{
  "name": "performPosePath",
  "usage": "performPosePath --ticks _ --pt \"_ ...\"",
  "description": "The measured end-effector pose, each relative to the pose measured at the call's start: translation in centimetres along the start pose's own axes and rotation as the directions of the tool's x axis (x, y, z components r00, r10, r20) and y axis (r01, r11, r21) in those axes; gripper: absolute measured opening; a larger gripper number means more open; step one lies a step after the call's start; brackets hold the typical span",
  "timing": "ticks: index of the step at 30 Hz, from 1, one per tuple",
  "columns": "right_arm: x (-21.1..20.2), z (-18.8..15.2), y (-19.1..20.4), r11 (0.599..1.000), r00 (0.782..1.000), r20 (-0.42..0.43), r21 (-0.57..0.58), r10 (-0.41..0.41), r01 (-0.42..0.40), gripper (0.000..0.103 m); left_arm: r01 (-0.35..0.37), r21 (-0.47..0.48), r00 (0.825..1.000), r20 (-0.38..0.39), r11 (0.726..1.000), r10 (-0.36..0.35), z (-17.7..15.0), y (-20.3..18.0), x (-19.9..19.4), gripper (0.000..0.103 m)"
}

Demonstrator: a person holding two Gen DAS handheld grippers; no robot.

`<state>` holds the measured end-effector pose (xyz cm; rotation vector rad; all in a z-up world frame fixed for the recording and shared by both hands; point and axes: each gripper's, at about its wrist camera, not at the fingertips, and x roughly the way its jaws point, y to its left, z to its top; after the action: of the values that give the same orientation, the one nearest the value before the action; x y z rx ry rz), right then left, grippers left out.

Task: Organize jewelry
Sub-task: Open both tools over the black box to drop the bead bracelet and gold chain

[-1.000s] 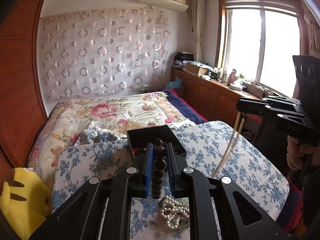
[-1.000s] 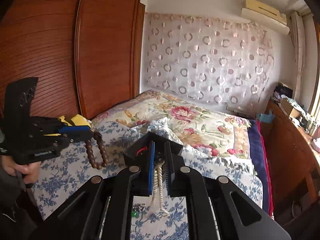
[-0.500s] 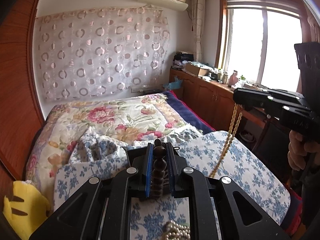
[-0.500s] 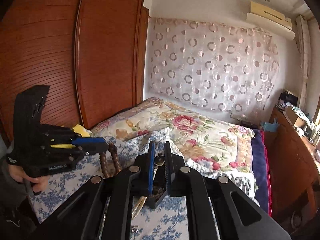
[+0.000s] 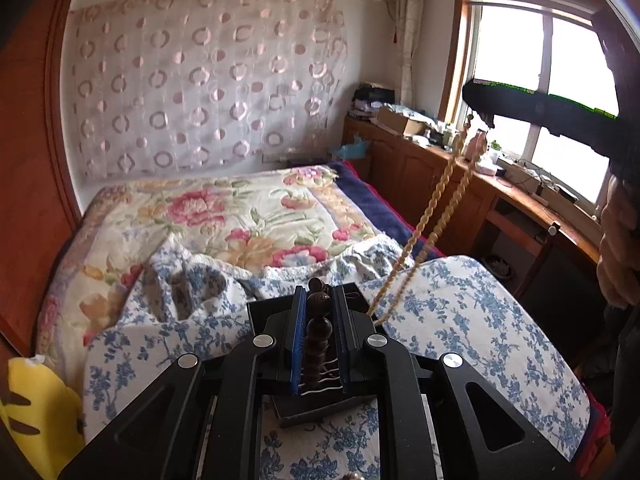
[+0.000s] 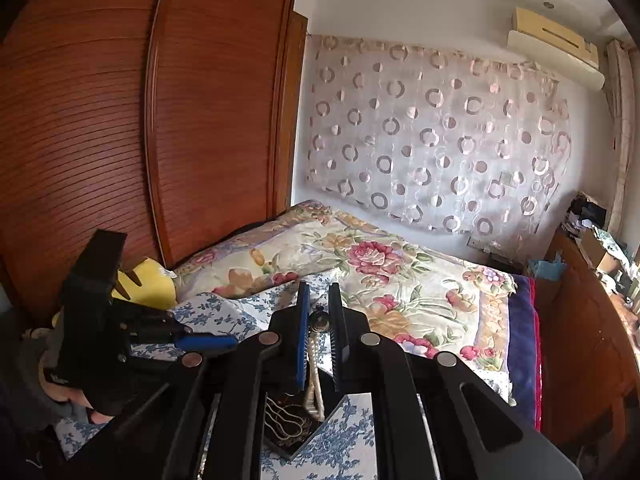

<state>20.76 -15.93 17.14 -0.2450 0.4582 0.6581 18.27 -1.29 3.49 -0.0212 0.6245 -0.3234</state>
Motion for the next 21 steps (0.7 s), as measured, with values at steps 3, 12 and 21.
performPosePath --ticks 3,12,21 --pt "1.8 -0.3 0.0 1.0 0.999 -0.031 -0.009 0.011 -0.011 0.011 0.008 -0.007 1.0 -0.022 1.0 -0.008 -0.3 0.3 0.9 0.012" --pt "5.7 -1.3 0.1 1.0 0.996 -0.081 -0.003 0.024 -0.024 0.011 0.016 -0.044 0.999 -0.049 0.999 -0.018 -1.3 1.0 2.0 0.012" --pt "8.0 -2.5 -1.4 1.0 0.994 -0.112 0.02 -0.006 0.008 0.011 -0.014 -0.055 0.998 -0.066 0.998 0.01 -2.9 1.6 1.0 0.014"
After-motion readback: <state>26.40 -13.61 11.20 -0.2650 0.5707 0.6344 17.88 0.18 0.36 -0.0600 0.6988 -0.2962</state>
